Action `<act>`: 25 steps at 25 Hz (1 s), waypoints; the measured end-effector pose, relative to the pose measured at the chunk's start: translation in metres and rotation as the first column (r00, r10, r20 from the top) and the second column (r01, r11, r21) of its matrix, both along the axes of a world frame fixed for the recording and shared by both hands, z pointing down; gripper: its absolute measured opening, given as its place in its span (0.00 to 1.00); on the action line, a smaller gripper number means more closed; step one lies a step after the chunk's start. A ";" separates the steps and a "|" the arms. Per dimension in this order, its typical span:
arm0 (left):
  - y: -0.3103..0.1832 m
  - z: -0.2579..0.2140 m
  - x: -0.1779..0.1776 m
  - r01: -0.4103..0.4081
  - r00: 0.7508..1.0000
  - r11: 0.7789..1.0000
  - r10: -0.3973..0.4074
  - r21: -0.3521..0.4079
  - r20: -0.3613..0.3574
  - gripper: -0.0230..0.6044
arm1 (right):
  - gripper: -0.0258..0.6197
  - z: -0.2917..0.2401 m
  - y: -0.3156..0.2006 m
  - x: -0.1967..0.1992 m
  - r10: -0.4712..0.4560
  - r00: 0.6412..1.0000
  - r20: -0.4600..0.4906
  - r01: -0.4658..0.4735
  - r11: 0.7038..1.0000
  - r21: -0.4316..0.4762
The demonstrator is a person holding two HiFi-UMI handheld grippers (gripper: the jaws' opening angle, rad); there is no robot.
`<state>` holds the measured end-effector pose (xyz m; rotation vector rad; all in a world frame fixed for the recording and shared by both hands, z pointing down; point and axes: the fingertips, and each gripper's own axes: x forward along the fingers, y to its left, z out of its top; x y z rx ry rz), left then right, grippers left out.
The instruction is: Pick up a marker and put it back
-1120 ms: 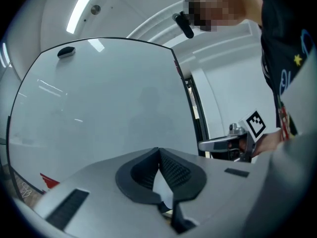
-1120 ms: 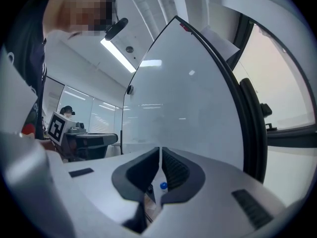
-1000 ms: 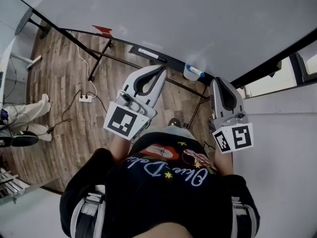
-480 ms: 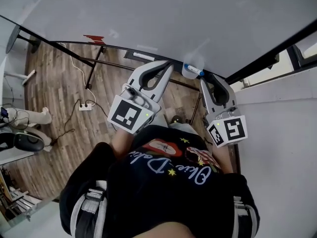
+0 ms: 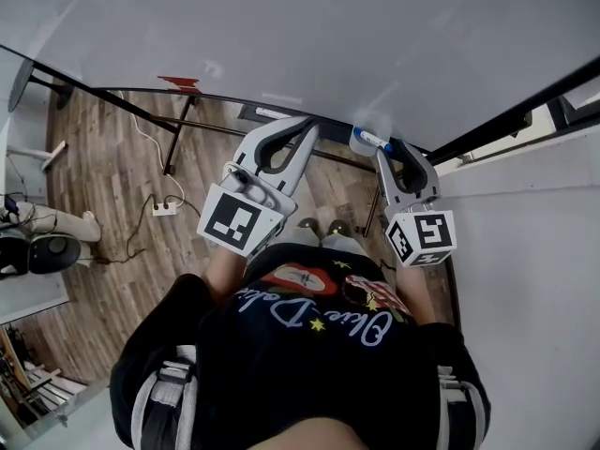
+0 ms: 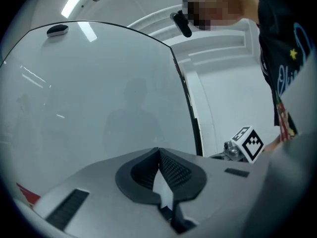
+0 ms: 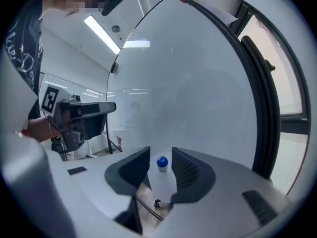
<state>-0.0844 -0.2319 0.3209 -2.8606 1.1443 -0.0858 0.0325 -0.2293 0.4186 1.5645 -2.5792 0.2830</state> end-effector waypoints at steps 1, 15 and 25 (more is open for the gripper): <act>0.000 0.001 -0.002 0.004 1.000 1.000 -0.004 -0.005 0.003 0.04 | 0.23 0.003 -0.001 0.001 0.005 1.000 -0.002 -0.005 1.000 -0.005; 0.006 0.007 -0.021 0.047 0.998 0.999 -0.046 -0.019 0.033 0.04 | 0.22 0.021 -0.007 -0.001 0.013 1.000 -0.022 -0.014 0.999 -0.039; 0.007 0.008 -0.030 0.069 0.997 0.997 -0.068 -0.017 0.030 0.04 | 0.14 0.022 -0.009 -0.003 0.015 0.998 -0.060 -0.017 0.999 -0.035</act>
